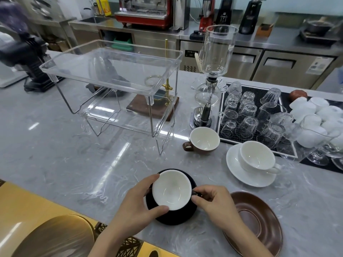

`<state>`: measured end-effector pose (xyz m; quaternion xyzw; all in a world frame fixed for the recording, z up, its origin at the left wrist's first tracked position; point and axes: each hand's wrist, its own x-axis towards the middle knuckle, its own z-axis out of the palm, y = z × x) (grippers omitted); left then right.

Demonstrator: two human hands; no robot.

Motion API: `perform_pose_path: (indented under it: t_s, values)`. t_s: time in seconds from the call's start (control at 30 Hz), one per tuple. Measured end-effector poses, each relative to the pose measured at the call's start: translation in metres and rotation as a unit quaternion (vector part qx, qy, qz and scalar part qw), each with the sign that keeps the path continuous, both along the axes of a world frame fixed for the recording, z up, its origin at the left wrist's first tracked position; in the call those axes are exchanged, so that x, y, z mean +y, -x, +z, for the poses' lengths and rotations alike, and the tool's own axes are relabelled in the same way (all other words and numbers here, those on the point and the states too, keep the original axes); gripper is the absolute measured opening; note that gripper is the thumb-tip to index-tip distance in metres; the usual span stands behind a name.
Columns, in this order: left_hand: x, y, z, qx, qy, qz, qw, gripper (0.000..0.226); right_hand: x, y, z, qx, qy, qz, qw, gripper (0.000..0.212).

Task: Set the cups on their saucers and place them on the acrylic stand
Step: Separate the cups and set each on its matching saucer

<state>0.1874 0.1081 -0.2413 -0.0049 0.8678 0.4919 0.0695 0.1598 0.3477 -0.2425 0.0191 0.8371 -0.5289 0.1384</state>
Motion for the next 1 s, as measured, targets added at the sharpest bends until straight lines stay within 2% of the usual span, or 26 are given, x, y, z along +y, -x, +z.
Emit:
perform_pose_path:
  t_s: [0.33,0.47,0.63,0.7,0.73,0.87,1.0]
  values:
    - [-0.001,0.006,0.001,-0.001,0.021,-0.023,1.000,0.076,0.001,-0.002,-0.003,-0.007,0.004,0.002,1.000,0.030]
    - [-0.001,0.006,0.004,-0.002,0.021,-0.025,0.999,0.076,0.000,-0.001,-0.004,-0.003,-0.001,0.002,1.000,0.025]
    - [0.000,0.007,0.006,-0.010,0.006,-0.021,1.000,0.079,0.001,-0.001,-0.006,0.001,-0.012,0.012,1.000,0.032]
    - [0.003,0.008,0.007,-0.006,0.000,-0.018,1.000,0.080,0.003,-0.001,-0.005,-0.006,-0.015,0.012,1.000,0.026]
    - [0.004,0.010,0.008,-0.004,-0.008,-0.009,1.000,0.078,0.003,-0.002,-0.004,-0.012,-0.016,0.010,1.000,0.022]
    - [0.011,0.021,0.014,-0.001,-0.054,0.034,0.998,0.066,0.008,0.002,0.001,0.000,-0.023,-0.021,1.000,0.028]
    - [0.019,0.036,0.019,-0.002,-0.064,0.032,0.997,0.058,0.015,0.010,0.010,0.014,-0.025,-0.054,0.998,0.032]
